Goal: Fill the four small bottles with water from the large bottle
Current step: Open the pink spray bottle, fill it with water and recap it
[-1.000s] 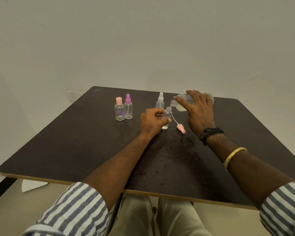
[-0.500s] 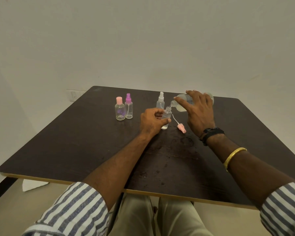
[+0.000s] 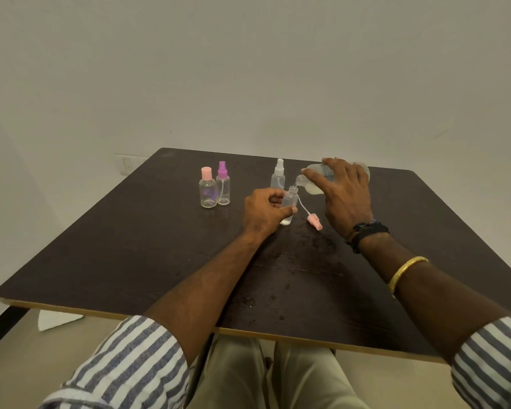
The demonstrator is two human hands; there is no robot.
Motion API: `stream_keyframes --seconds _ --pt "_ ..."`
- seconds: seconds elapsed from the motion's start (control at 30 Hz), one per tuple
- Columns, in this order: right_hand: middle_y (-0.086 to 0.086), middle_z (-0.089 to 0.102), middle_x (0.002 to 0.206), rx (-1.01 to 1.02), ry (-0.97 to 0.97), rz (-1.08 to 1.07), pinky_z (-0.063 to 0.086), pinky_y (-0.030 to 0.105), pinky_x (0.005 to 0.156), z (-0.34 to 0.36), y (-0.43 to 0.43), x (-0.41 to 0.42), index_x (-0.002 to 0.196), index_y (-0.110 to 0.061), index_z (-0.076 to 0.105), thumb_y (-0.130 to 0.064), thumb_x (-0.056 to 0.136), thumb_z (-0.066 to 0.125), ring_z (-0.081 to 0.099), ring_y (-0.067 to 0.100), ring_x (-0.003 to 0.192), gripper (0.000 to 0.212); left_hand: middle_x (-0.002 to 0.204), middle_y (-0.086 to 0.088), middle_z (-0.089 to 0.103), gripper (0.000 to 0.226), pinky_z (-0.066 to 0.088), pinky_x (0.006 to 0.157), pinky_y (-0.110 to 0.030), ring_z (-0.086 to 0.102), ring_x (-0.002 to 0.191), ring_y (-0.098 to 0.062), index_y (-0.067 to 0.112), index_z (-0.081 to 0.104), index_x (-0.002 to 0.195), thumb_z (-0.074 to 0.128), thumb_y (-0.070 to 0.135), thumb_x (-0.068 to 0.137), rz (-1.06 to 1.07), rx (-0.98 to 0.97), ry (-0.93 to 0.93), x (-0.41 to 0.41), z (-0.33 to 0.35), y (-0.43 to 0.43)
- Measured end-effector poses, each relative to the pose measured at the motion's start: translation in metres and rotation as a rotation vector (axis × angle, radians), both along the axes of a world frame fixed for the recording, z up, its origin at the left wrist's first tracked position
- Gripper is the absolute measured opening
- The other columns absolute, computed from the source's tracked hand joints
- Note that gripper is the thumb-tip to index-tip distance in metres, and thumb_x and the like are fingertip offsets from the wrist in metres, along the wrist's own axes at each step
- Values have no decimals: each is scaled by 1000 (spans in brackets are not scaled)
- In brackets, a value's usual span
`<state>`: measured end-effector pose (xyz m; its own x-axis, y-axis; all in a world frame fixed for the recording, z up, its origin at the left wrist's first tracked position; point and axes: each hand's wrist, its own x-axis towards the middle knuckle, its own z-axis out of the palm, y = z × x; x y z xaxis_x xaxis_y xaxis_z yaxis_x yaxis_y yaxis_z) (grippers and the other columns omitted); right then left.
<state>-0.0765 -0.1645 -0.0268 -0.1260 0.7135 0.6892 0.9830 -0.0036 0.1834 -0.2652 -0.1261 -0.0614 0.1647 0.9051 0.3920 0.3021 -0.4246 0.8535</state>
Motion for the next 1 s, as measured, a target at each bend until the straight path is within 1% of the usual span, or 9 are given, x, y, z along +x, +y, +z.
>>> stream_keyframes --seconds 0.13,0.2,0.37,0.43,0.5,0.6,0.73,0.87,1.0 --pt "14 49 144 -23 17 11 30 57 111 -1 -1 1 141 -35 52 10 69 63 44 39 134 85 105 -5 77 46 55 73 -9 72 87 -10 8 74 114 90 25 74 -2 1 4 0 0 0" --pt "15 48 144 -53 32 24 30 58 110 0 -2 0 141 -34 52 5 69 64 44 40 134 83 105 -5 77 45 55 73 -9 71 87 -9 8 74 114 89 24 75 -5 3 4 1 1 0" --pt "18 48 144 -118 85 74 36 59 105 4 -8 -3 144 -31 49 -9 67 69 46 41 130 83 104 -4 77 42 57 75 -11 72 86 -6 10 74 112 89 24 76 -13 6 -12 2 3 0" --pt "17 49 143 -113 121 84 38 58 104 3 -7 -3 145 -30 48 -8 70 71 48 40 128 81 102 -3 77 40 58 76 -13 72 85 -6 10 75 110 90 22 75 -15 9 -29 3 3 0" --pt "15 50 143 -80 175 89 41 55 102 2 -5 -2 146 -30 45 -6 78 66 51 38 126 75 100 -3 78 39 60 78 -18 73 85 -8 10 76 108 91 21 74 -13 1 -51 3 3 -1" --pt "12 50 142 -81 280 109 47 53 96 3 0 1 149 -29 37 -16 85 67 55 36 120 72 98 -3 78 38 61 78 -20 74 84 -9 11 76 107 91 20 73 -6 -21 -69 2 3 0" --pt "10 50 142 -67 531 114 55 52 88 1 4 6 150 -29 31 -26 87 70 57 35 116 75 96 -3 78 37 62 79 -24 74 84 -13 12 76 106 91 20 72 4 -38 -80 0 1 2" --pt "9 51 143 -43 723 99 51 51 100 -3 9 11 151 -25 31 -27 87 73 55 31 123 77 101 -4 78 41 62 82 -26 73 88 -13 11 75 110 90 23 74 8 -39 -52 0 -1 3" --pt "10 51 145 -46 767 74 49 49 105 -4 13 12 151 -20 32 -27 87 75 53 31 128 78 106 -5 77 44 62 84 -27 72 91 -13 10 74 113 89 25 75 20 -37 -26 0 -3 4"
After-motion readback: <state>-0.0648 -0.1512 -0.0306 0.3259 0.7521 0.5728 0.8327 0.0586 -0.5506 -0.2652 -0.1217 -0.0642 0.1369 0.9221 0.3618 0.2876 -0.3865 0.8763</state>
